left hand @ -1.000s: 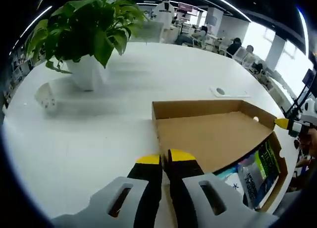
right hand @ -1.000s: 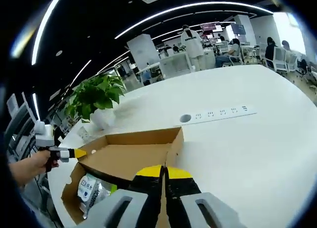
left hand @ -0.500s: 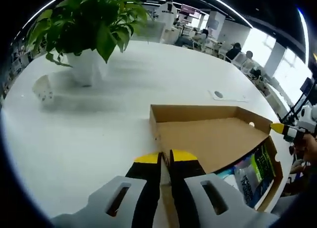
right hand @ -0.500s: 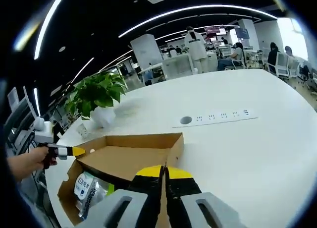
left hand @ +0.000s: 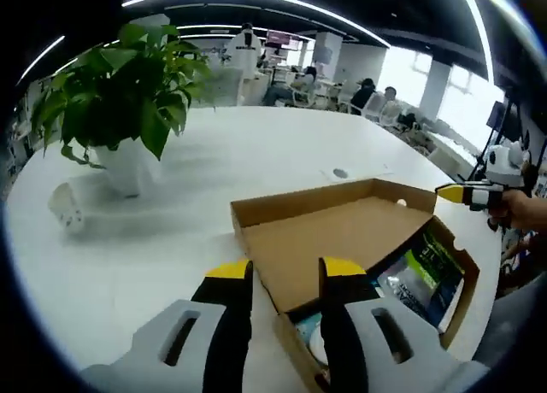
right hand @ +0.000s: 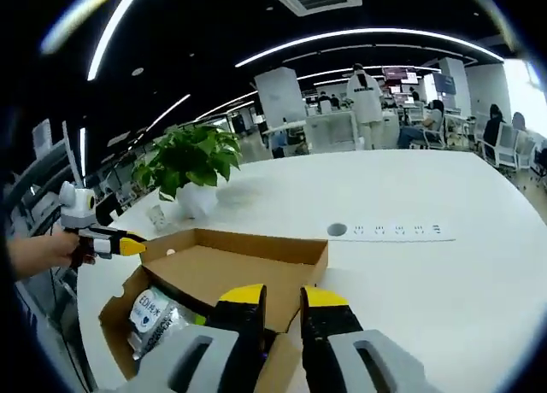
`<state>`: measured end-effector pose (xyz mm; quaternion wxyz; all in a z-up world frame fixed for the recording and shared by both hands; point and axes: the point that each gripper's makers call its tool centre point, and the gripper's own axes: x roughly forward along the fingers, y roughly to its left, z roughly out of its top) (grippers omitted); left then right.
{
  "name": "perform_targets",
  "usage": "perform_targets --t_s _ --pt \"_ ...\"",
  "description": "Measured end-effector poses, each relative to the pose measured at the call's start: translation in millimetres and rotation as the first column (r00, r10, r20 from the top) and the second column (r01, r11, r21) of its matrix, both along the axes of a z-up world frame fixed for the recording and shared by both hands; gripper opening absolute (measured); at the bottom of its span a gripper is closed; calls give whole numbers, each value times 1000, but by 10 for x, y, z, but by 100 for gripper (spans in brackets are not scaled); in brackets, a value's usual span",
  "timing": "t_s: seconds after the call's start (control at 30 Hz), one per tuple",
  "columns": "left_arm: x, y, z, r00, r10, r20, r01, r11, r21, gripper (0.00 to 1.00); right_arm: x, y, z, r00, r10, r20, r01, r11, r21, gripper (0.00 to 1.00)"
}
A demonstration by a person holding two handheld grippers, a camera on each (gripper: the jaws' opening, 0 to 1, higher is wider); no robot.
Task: Operate the shoe box by opening the lid, removing the specified soft item, and placing it in the target area until the item is outside and the box remains undamaged.
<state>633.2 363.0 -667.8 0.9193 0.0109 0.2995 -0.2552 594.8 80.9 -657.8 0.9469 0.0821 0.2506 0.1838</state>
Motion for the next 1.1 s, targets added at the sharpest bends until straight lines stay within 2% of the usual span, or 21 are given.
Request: perform_targets --t_s 0.13,0.27,0.4,0.63,0.73,0.8,1.1 --pt "-96 -14 59 1000 -10 10 10 1000 -8 32 -38 85 116 998 43 40 -42 999 -19 20" --pt "-192 -26 152 999 -25 27 24 1000 4 35 -118 154 193 993 99 60 -96 994 -56 22" --pt "-271 -31 259 999 -26 44 26 1000 -4 41 -251 211 207 984 166 59 -160 982 -105 29" --pt "-566 -66 382 997 -47 62 47 999 -7 47 -447 262 226 967 251 53 -241 959 -150 40" --pt "-678 -58 412 997 -43 58 44 999 -10 53 -505 288 244 959 279 58 -266 950 -164 43" --pt "-786 -70 456 997 -45 64 46 999 -11 56 -557 319 265 948 310 71 -293 938 -185 46" --pt "-1158 -157 695 991 -65 113 68 998 -16 66 -776 377 247 908 416 53 -392 886 -249 54"
